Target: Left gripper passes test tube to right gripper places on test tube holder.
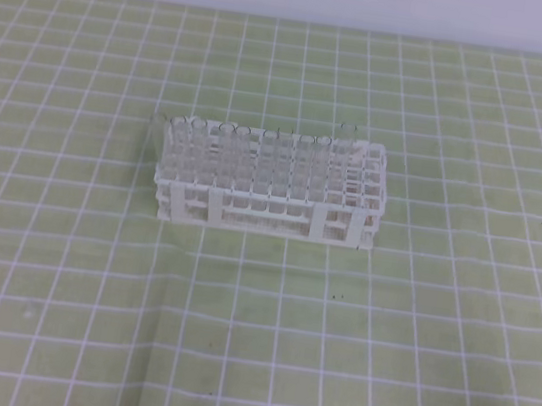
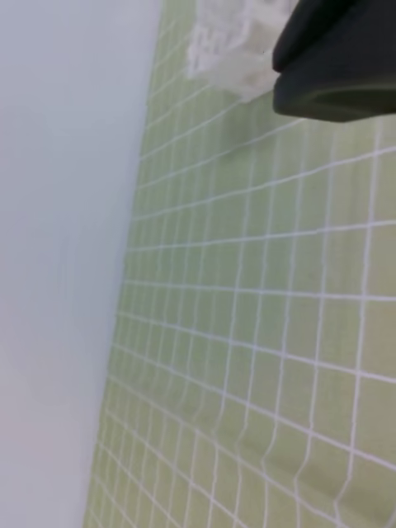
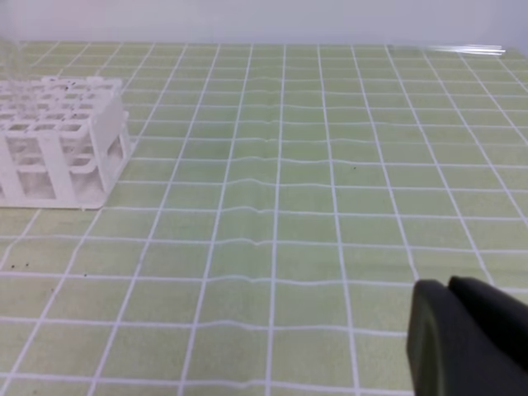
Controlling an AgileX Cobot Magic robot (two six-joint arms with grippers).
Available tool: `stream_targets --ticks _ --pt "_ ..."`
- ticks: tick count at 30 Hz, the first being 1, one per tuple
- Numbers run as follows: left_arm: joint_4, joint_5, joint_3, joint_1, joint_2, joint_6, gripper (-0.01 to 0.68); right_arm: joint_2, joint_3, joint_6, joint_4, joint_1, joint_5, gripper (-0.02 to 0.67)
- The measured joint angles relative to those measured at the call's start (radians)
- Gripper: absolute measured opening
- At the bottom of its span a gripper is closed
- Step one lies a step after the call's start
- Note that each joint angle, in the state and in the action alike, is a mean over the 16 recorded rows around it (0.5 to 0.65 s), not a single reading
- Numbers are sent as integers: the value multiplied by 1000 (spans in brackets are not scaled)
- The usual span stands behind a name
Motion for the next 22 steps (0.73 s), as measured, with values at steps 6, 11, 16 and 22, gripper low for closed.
stream_targets --ticks 6,11,16,22 --pt "-206 59 4 -2 -3 267 -2 0 0 0 1 0 0 -16" --pt "-308 114 6 -2 -5 407 -2 0 0 0 1 0 0 -16" --pt "-310 150 6 -2 -4 412 -2 0 0 0 1 0 0 -16" --pt "-308 160 6 -2 -4 413 -2 0 0 0 1 0 0 -16"
